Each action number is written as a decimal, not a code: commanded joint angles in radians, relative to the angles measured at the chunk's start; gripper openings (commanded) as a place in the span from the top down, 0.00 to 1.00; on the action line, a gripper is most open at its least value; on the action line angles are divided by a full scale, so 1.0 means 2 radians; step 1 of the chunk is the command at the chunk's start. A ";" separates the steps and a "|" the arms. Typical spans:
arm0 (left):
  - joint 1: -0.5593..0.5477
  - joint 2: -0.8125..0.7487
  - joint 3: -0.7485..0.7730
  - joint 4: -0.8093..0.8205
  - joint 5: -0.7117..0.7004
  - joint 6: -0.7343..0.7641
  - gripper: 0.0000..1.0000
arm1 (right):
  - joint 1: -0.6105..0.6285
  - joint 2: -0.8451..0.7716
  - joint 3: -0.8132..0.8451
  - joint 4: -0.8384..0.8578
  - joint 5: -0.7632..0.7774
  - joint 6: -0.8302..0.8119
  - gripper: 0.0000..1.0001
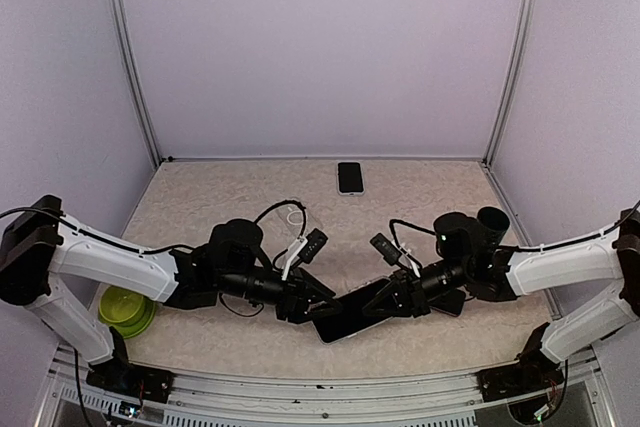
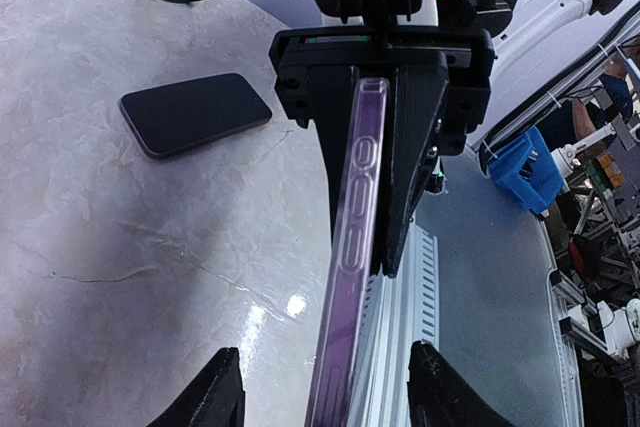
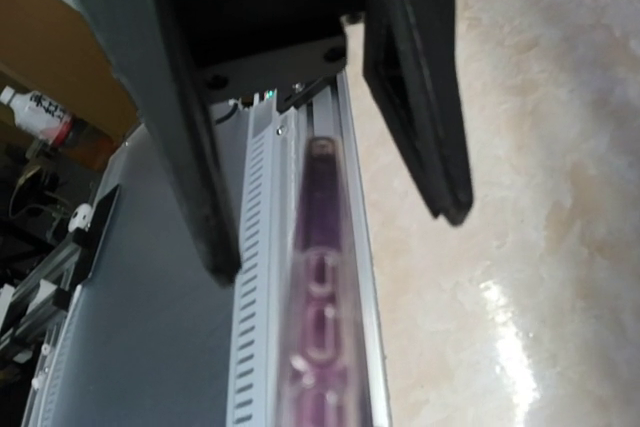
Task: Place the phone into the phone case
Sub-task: Pass from the right arm to the left, then pass from the left arm to the right, then place the phone with the phone case at the center of the board.
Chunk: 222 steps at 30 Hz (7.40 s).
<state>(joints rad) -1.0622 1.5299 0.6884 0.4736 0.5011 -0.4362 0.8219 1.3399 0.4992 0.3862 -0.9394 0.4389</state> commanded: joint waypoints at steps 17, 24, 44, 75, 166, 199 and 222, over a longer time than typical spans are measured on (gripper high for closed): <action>-0.008 0.023 0.030 -0.014 0.049 0.027 0.96 | 0.011 0.005 0.039 -0.032 -0.004 -0.041 1.00; -0.008 0.023 0.028 0.001 0.034 0.018 1.00 | 0.011 0.004 0.044 -0.049 0.003 -0.057 1.00; 0.024 -0.030 -0.042 0.098 -0.027 -0.051 1.00 | -0.026 -0.034 0.032 -0.035 0.049 -0.026 0.10; -0.008 0.041 -0.156 0.514 -0.277 -0.254 1.00 | -0.032 -0.012 -0.042 0.193 0.193 0.192 0.15; -0.071 -0.144 -0.342 0.503 -0.468 -0.176 0.01 | -0.190 0.193 0.274 -0.161 0.041 0.057 1.00; -0.091 -0.304 -0.374 0.333 -0.520 -0.184 0.01 | -0.244 0.513 0.641 -0.385 0.045 -0.026 1.00; -0.094 -0.281 -0.373 0.342 -0.523 -0.196 0.01 | -0.247 0.546 0.695 -0.430 0.086 -0.032 0.78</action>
<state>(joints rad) -1.2423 0.9615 0.0071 1.1355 -0.5327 -0.8246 0.3401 2.4069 1.8553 -0.4458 -0.8188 0.4072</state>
